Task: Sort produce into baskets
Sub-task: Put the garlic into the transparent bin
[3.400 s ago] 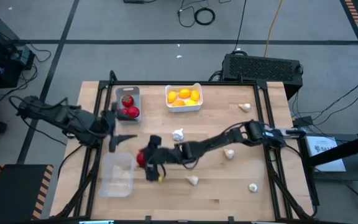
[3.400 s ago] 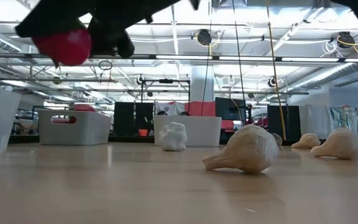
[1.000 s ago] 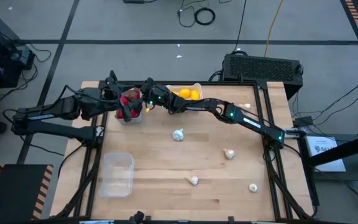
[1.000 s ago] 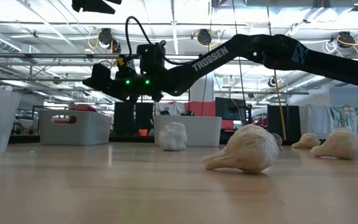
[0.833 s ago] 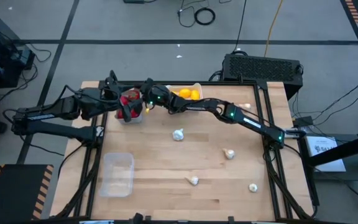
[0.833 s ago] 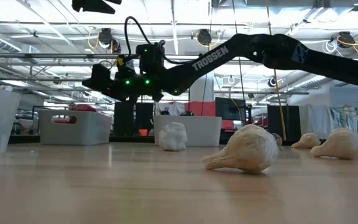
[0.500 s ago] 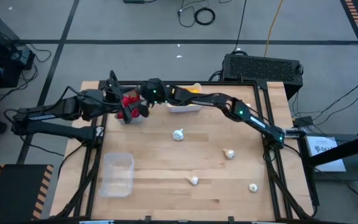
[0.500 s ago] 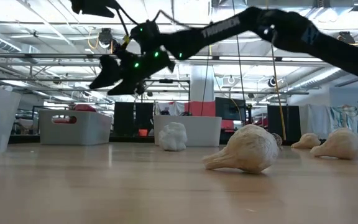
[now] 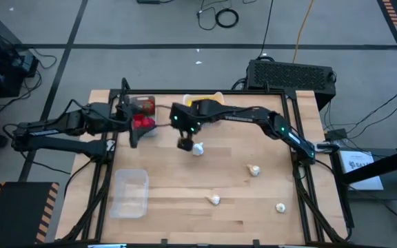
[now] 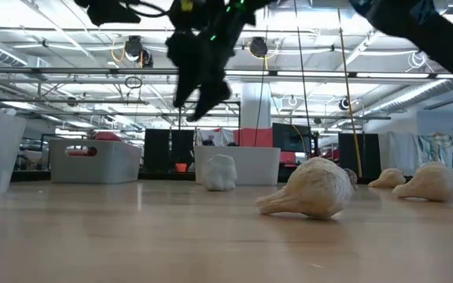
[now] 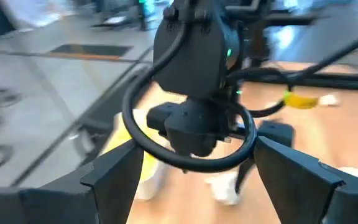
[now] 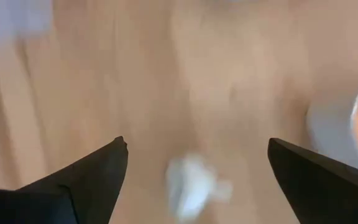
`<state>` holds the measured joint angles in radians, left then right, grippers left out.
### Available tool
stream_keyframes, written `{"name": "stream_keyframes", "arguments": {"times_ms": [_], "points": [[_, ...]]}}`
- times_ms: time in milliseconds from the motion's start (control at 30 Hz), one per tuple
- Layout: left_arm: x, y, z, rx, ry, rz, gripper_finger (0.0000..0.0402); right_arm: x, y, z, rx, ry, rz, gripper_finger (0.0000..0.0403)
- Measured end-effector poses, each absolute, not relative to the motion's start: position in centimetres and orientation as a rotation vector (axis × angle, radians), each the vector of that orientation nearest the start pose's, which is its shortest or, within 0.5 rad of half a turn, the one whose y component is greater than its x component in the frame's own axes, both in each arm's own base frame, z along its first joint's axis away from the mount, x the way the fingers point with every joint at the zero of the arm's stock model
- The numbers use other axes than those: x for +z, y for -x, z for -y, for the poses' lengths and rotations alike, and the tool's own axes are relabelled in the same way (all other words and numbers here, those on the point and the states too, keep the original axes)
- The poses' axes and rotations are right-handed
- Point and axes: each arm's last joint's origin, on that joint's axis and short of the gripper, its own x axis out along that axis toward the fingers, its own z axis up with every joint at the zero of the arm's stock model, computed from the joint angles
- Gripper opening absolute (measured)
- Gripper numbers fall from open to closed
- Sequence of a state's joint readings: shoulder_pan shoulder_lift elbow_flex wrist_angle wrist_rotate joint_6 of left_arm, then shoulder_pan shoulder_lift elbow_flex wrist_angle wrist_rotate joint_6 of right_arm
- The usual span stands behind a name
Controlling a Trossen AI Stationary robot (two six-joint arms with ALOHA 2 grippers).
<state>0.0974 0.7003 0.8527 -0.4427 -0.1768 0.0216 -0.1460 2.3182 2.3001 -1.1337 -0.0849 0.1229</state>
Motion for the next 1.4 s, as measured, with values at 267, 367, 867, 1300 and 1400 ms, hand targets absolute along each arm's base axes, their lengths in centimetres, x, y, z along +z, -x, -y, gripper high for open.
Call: {"name": "stream_keyframes", "arguments": {"times_ms": [267, 367, 867, 1300, 1400], "points": [[30.4, -16.6, 0.1, -0.018, 0.054, -0.276, 0.0306, 26.6, -44.7, -1.1, -0.233, -0.094, -1.469, 0.0375], [28.1, -18.0, 1.1, -0.082, 0.079, -0.318, 0.0306, 26.0, -44.1, -4.3, -0.365, 0.099, -1.475, 0.0375], [24.6, -24.8, 5.0, -0.052, 0.179, -0.388, 0.0306, 20.5, -30.5, -10.4, -0.524, -0.131, -1.081, 0.0375], [22.0, -28.4, 6.3, -0.027, 0.213, -0.517, 0.0306, 20.5, -25.3, -8.5, -0.403, -0.323, -0.666, 0.0375], [22.0, -28.4, 6.2, 0.002, 0.228, -0.511, 0.0306, 21.4, -25.3, -8.5, -0.358, -0.291, -0.619, 0.0375]]}}
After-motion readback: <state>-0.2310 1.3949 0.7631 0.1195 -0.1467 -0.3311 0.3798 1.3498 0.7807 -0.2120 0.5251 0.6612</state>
